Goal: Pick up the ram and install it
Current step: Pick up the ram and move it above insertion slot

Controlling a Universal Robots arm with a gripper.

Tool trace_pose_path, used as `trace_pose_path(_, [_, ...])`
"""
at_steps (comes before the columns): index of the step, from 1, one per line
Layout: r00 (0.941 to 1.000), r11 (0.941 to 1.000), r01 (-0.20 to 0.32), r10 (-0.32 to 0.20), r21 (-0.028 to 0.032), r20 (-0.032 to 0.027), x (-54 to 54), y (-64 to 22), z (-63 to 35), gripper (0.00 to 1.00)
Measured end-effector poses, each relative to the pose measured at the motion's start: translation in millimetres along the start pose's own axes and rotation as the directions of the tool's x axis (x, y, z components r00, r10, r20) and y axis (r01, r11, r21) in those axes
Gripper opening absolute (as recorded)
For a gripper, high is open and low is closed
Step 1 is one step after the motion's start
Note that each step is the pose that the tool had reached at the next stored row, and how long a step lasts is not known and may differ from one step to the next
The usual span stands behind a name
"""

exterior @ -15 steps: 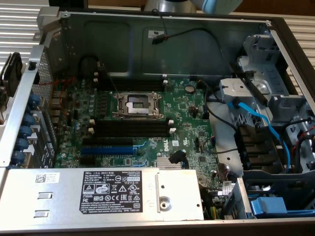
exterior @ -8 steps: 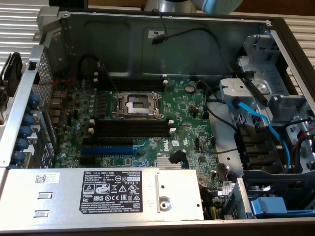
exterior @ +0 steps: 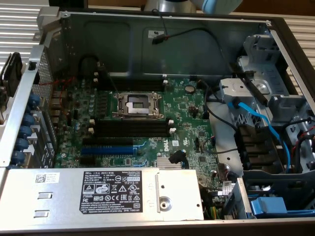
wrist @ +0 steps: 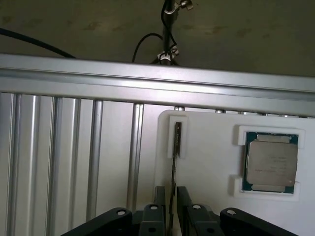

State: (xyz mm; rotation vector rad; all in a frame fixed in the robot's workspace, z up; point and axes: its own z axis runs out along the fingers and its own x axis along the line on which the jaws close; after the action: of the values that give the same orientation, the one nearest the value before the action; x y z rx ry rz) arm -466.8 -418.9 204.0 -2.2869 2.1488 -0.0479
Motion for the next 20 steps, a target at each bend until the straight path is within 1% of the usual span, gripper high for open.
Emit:
trace_pose_path(13, [1.0,1.0,0.001,-0.001,0.0004,-0.0001,-0.9,0.0,1.5,0.24])
trace_pose_path(14, [1.0,1.0,0.001,-0.001,0.0003,-0.0001,-0.9,0.0,1.5,0.22])
trace_pose_path(16, [1.0,1.0,0.001,-0.001,0.0002,-0.0001,-0.9,0.0,1.5,0.22])
trace_pose_path(17, [1.0,1.0,0.001,-0.001,0.0001,-0.0002,-0.9,0.0,1.4,0.15])
trace_pose_path(20, [1.0,1.0,0.001,-0.001,0.0001,-0.0002,-0.9,0.0,1.4,0.15])
